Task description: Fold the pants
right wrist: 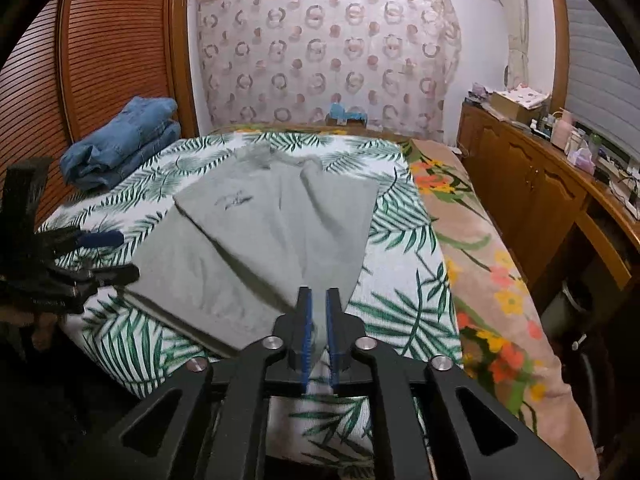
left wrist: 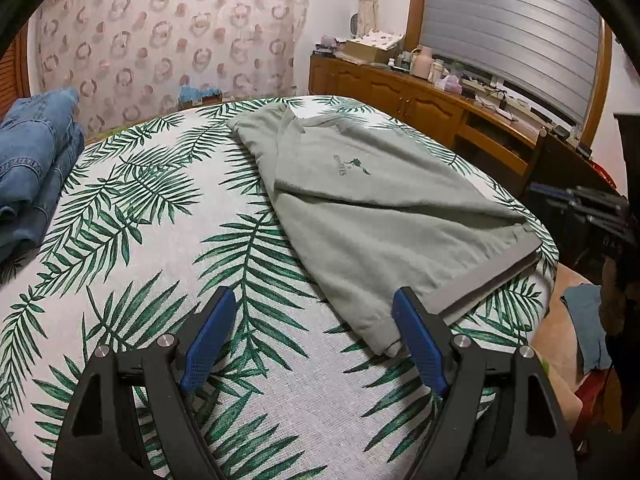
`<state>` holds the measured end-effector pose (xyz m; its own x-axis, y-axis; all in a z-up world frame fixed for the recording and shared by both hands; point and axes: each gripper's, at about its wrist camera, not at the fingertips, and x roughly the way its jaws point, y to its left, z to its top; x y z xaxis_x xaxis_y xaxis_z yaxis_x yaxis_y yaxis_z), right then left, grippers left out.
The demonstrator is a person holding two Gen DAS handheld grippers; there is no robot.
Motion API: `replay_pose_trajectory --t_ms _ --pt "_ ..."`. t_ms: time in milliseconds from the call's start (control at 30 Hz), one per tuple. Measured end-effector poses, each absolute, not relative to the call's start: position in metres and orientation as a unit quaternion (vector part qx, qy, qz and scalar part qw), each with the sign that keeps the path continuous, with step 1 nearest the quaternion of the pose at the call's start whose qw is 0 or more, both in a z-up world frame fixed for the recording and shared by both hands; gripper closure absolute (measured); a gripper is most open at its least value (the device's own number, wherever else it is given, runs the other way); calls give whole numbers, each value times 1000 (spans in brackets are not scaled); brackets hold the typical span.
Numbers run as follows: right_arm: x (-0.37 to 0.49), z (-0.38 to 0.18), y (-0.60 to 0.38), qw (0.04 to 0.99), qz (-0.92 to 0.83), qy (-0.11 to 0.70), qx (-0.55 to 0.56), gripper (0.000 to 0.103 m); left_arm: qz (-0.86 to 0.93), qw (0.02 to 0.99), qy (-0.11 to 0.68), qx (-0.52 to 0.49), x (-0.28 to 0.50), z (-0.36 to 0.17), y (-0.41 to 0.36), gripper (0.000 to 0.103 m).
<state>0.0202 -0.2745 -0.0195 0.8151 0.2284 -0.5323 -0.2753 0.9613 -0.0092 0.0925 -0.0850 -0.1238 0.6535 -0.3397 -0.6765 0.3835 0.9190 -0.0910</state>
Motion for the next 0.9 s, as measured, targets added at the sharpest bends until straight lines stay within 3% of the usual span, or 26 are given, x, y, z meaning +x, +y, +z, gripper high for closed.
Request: replay_pose_trajectory --t_ms 233,633,900 --pt "50 -13 -247 944 175 271 -64 73 -202 909 363 24 91 -123 -83 21" --pt "117 -37 -212 916 204 339 -68 71 -203 910 361 17 89 -122 -79 21" --pt "109 -42 -217 922 205 321 -67 67 -198 910 364 10 98 -110 -74 21"
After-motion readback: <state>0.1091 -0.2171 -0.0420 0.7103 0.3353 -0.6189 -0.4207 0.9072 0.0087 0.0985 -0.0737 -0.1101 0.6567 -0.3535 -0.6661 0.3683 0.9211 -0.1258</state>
